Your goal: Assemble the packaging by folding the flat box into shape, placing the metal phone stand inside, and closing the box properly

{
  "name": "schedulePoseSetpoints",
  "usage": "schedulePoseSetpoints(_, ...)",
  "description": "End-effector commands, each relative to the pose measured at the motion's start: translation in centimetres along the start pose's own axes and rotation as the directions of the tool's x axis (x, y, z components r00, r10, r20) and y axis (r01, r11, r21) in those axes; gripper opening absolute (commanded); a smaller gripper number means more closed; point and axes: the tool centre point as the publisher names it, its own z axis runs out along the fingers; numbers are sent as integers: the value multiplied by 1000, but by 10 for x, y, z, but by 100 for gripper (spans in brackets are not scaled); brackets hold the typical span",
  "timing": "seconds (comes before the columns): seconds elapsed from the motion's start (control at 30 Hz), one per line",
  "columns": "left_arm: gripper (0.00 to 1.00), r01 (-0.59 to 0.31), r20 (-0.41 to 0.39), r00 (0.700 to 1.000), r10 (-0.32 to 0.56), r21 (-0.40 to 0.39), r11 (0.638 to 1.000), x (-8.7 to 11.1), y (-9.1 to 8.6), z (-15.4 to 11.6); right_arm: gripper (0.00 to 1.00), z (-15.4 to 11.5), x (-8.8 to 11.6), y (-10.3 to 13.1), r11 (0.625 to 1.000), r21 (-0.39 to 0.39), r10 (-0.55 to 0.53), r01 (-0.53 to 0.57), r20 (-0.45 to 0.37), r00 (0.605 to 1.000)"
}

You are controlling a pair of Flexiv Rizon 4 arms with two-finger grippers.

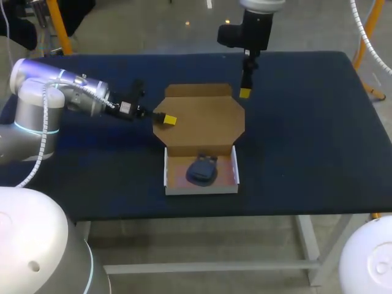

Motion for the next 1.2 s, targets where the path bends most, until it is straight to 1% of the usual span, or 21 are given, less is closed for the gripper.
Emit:
schedulePoseSetpoints(0.03,0,0,-11,1000,0,-4,1000,-4,0,-1,100,-4,5,-1,1000,9,8,-9,25,1000)
schedulePoseSetpoints(0.23,0,0,-11,1000,0,-4,1000,-4,0,-1,100,-9,5,-1,999,25,20,-21,59,998)
schedulePoseSetpoints(0.47,0,0,-11,1000,0,-4,1000,-4,0,-1,100,-12,2,2,999,22,24,-26,82,996)
schedulePoseSetpoints(0.5,0,-8,1,1000,8,1,1000,-4,0,0,100,-12,2,2,999,21,25,-27,84,996)
schedulePoseSetpoints(0.53,0,-47,14,999,47,-6,999,-4,0,1,100,-12,1,2,999,22,25,-27,88,996)
schedulePoseSetpoints(0.67,0,-120,56,991,118,19,993,-2,2,2,100,-12,0,4,999,27,29,-32,98,995)
schedulePoseSetpoints(0.7,0,-137,51,989,136,24,990,-1,3,1,100,-13,0,4,999,27,30,-32,101,994)
schedulePoseSetpoints(0.73,0,-151,69,986,149,37,988,0,3,1,100,-13,0,5,999,28,30,-33,103,994)
schedulePoseSetpoints(0.8,0,-181,63,982,178,49,982,3,3,-1,100,-13,0,6,999,29,29,-32,105,994)
schedulePoseSetpoints(0.87,0,-217,74,974,213,52,975,7,3,-2,100,-14,1,7,999,31,28,-31,106,994)
schedulePoseSetpoints(1.0,0,-255,74,966,249,72,964,12,2,-5,100,-13,1,8,999,33,24,-28,106,994)
schedulePoseSetpoints(1.2,0,-302,82,951,297,61,951,16,1,-5,100,-13,1,10,999,34,19,-23,105,994)
